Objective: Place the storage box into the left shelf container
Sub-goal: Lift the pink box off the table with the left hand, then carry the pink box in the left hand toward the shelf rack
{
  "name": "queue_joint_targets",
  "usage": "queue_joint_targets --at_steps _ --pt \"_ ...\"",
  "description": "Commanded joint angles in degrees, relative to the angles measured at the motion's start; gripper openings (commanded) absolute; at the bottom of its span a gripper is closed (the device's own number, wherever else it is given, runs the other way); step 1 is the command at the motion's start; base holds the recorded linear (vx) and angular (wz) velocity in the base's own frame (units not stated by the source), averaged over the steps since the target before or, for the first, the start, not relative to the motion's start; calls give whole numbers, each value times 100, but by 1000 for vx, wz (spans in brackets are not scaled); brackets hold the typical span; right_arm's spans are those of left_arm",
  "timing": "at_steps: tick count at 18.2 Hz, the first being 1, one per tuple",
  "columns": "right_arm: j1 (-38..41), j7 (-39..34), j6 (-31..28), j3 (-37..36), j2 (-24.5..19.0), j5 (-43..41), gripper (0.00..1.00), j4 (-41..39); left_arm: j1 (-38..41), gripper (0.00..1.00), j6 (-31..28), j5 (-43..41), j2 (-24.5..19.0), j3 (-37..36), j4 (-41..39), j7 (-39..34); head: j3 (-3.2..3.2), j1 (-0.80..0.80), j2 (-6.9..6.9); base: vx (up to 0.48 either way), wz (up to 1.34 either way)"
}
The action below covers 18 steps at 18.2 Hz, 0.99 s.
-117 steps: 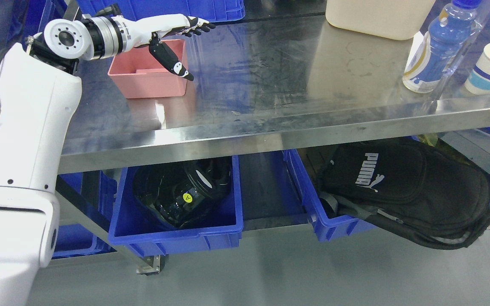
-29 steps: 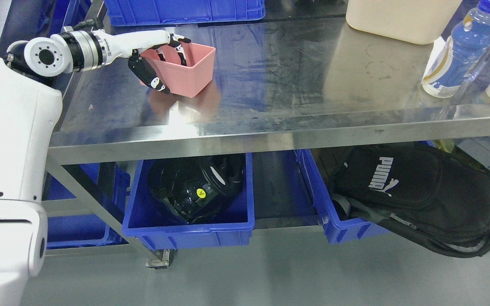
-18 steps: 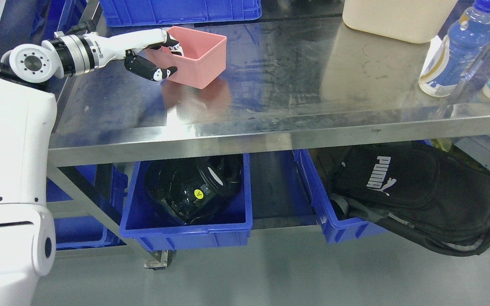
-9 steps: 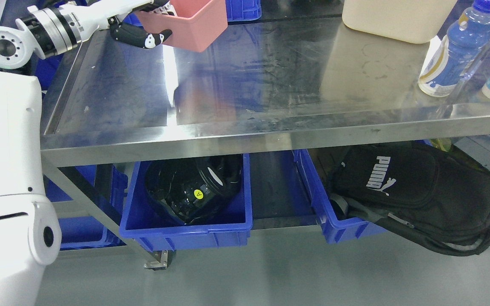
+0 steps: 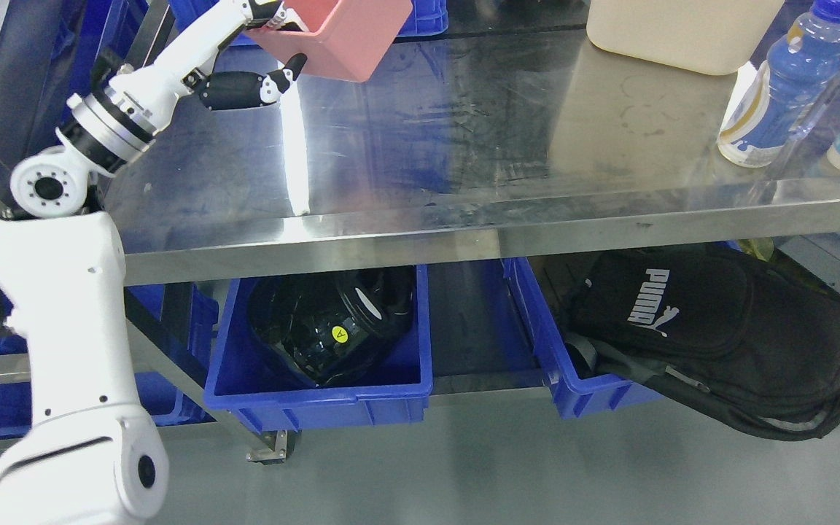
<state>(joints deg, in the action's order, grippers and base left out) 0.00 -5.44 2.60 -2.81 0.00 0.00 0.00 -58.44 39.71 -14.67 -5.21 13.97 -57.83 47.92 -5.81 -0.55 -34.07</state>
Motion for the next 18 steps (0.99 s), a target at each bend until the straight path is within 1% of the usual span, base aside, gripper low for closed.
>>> queue_joint_targets --at_steps 1,3,5,9,11,14,18 --pt "149 -1012 -5 0 100 -18 100 -100 1509 0 -156 755 421 -358 -1738 -1501 0 0 0 0 0" --pt "149 -1012 -5 0 100 -18 100 -100 1757 0 -611 939 421 -728 -2292 -1881 0 0 0 0 0" --pt "149 -1012 -5 0 100 -18 100 -100 1862 0 -1025 1203 421 -965 -2636 -1997 0 0 0 0 0" --pt "149 -1012 -5 0 100 -18 100 -100 2415 0 -1115 1230 421 -1370 -2988 -1988 0 0 0 0 0" --pt "149 -1012 -5 0 100 -18 100 -100 2618 1 -1115 1239 421 -1397 -3129 -2023 0 0 0 0 0" --pt "149 -1012 -5 0 100 -18 100 -100 2619 1 -1124 1300 421 -1310 -3296 -2154 0 0 0 -11 22" --pt "149 -1012 -5 0 100 -18 100 -100 2619 1 -1132 1309 421 -1169 -3323 -2261 0 0 0 -72 210"
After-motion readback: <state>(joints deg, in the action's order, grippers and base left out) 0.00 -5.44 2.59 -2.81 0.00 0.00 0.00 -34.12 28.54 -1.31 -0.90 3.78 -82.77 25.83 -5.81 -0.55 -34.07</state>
